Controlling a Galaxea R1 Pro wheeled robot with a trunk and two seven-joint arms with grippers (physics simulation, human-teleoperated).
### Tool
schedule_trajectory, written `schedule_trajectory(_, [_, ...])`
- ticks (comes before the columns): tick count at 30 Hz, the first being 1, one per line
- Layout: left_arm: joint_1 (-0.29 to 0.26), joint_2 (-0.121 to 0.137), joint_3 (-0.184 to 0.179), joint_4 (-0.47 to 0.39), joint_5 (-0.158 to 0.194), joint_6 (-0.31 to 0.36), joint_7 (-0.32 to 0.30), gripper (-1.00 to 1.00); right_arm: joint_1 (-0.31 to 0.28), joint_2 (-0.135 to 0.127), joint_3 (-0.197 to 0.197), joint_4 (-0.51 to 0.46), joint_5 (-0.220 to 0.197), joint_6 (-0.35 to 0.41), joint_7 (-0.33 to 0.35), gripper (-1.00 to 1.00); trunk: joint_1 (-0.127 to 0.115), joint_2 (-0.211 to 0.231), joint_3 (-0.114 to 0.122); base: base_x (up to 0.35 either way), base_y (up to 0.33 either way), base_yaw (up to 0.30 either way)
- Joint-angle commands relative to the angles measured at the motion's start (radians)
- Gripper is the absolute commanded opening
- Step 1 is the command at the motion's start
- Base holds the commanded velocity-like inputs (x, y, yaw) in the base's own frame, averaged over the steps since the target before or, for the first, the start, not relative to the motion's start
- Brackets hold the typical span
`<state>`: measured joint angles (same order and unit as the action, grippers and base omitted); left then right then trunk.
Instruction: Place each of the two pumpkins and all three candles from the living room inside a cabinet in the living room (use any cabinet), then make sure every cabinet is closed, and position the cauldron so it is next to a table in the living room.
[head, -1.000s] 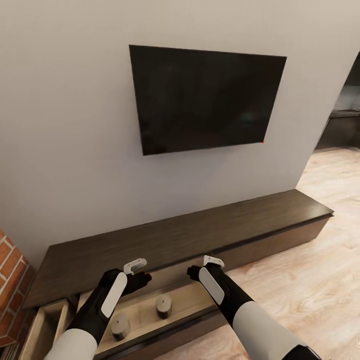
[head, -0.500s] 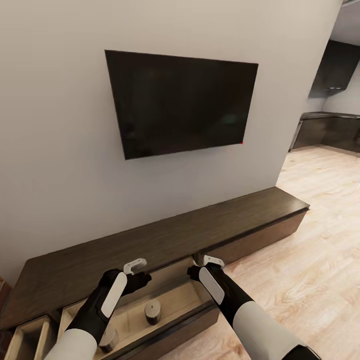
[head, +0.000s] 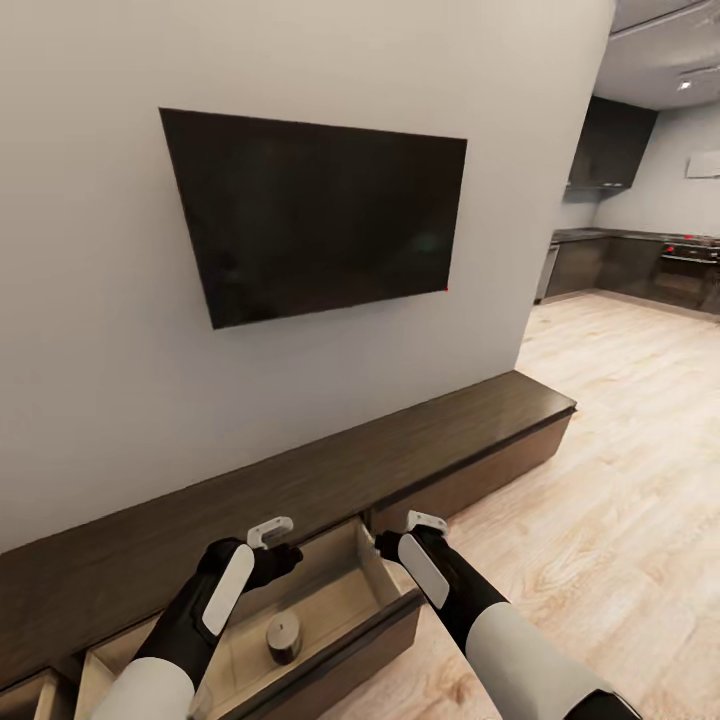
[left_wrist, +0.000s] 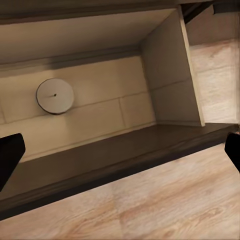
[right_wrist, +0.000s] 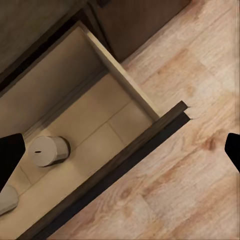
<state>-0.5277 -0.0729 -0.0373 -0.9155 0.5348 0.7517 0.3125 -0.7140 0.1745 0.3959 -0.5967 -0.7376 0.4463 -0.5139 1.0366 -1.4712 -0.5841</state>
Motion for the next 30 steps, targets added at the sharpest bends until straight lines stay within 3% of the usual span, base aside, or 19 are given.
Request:
schedule_trajectory(1, [0.0, 0.0, 0.0, 0.0, 0.0, 0.0, 0.0, 1.0, 0.0, 0.0, 0.0, 0.0, 0.0, 0.0, 0.0, 1.0, 0.0, 0.0, 0.001, 0.0, 0.0, -0.207])
schedule_trajectory(30, [0.0, 0.001, 0.0, 0.001, -0.004, -0.003, -0.004, 1.0, -0.001, 0.0, -0.005, 0.001, -0.004, 0.0, 0.001, 1.0, 0.0, 0.0, 0.036, 0.0, 0.0, -0.207])
